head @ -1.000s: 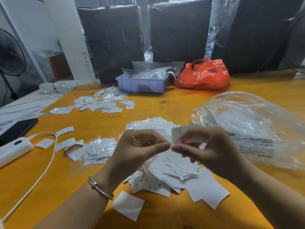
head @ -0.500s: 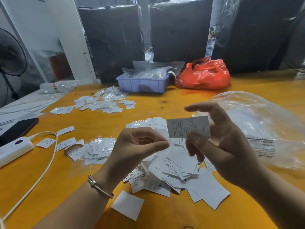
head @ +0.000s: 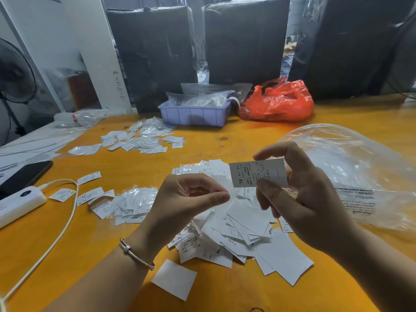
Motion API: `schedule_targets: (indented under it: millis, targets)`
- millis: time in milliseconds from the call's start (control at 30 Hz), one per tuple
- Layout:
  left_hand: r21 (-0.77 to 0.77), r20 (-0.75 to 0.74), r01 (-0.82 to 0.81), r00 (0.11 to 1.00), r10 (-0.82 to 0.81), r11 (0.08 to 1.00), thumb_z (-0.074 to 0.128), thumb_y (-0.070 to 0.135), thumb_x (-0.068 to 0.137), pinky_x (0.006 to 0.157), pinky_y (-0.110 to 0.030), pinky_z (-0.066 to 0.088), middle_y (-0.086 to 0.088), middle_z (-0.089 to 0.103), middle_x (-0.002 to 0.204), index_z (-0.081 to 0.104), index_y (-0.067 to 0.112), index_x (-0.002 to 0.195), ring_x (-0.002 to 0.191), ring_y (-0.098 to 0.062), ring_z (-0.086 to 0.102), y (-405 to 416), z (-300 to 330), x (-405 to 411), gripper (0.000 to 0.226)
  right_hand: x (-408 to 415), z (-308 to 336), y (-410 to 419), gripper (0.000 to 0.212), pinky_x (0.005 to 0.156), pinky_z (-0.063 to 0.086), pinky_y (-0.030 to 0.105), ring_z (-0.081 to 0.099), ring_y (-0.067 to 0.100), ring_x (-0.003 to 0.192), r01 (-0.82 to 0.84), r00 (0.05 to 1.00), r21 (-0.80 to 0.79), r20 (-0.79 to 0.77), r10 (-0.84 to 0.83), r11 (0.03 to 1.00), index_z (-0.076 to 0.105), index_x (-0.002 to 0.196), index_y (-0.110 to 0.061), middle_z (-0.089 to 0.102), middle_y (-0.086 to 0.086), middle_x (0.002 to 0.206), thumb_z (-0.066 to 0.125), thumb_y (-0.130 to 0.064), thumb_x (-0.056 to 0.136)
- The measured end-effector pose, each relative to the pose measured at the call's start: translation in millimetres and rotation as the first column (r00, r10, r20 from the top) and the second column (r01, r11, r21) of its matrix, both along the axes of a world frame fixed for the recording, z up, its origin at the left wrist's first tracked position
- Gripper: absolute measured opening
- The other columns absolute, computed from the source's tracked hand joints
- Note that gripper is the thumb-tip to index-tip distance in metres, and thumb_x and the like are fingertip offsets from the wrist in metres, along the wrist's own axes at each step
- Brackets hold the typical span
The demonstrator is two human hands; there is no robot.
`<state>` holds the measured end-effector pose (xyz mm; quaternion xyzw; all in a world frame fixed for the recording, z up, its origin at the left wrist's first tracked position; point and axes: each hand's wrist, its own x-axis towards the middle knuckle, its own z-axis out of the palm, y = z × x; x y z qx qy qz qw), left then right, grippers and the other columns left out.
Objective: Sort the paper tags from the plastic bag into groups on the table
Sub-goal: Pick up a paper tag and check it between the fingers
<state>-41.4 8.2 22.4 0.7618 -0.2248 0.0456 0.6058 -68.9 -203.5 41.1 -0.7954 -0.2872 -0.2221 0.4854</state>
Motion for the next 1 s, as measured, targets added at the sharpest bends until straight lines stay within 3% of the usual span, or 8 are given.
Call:
schedule_targets:
  millis: [200,333,533,667,1000]
  targets:
    - [0.000,-0.007,-0.001,1.000,0.001,1.000,0.078,0.026,0.072,0.083,-0.036,0.060,-0.001,0.075,0.082,0.077,0.030,0.070,0.090,-0.023,0.071,-0.8,-0.2,0.0,0.004,0.0,-0.4,0.9,0.032,0.046,0.049,0.035,0.058,0.014,0.053,0.028,0.999,-0.063,0.041,-0.025,0.998,0.046,0.108,-0.033,0.064,-0.002,0.064,0.052,-0.011,0.085]
    - [-0.003,-0.006,0.008,1.000,-0.008,1.000,0.080,0.025,0.073,0.077,-0.029,0.058,-0.002,0.075,0.082,0.078,0.025,0.074,0.085,-0.021,0.071,0.5,-0.6,0.7,0.002,-0.2,1.9,-1.3,0.030,0.044,0.048,0.036,0.057,0.017,0.051,0.051,0.994,-0.073,0.097,-0.044,0.996,0.047,0.109,-0.027,0.063,-0.008,0.066,0.052,-0.010,0.085]
    - [-0.012,-0.009,0.017,1.000,-0.017,1.000,0.083,0.022,0.075,0.076,-0.026,0.056,-0.004,0.076,0.085,0.079,0.019,0.078,0.084,-0.021,0.071,1.7,-1.6,1.2,0.005,0.3,7.7,-7.1,0.027,0.049,0.051,0.033,0.061,0.012,0.053,0.031,0.998,0.055,0.060,-0.035,0.998,0.050,0.106,-0.020,0.063,0.000,0.061,0.054,-0.007,0.084]
    - [-0.016,-0.007,0.023,1.000,-0.023,1.000,0.079,0.023,0.074,0.074,-0.023,0.055,-0.002,0.076,0.082,0.079,0.023,0.075,0.082,-0.017,0.071,0.8,-0.7,1.0,0.001,-0.5,4.3,-3.6,0.028,0.050,0.048,0.025,0.060,0.012,0.054,0.001,0.999,0.015,0.036,-0.001,1.000,0.050,0.107,-0.021,0.063,0.003,0.062,0.053,-0.006,0.084]
    - [-0.026,-0.011,0.032,0.999,-0.033,0.999,0.080,0.025,0.074,0.073,-0.023,0.055,-0.003,0.075,0.082,0.078,0.023,0.075,0.082,-0.018,0.071,1.3,-0.2,1.0,0.003,0.7,1.1,-0.4,0.029,0.048,0.047,0.021,0.058,0.008,0.051,0.002,0.999,-0.063,0.034,0.000,0.998,0.048,0.108,-0.026,0.064,-0.004,0.062,0.053,-0.009,0.084]
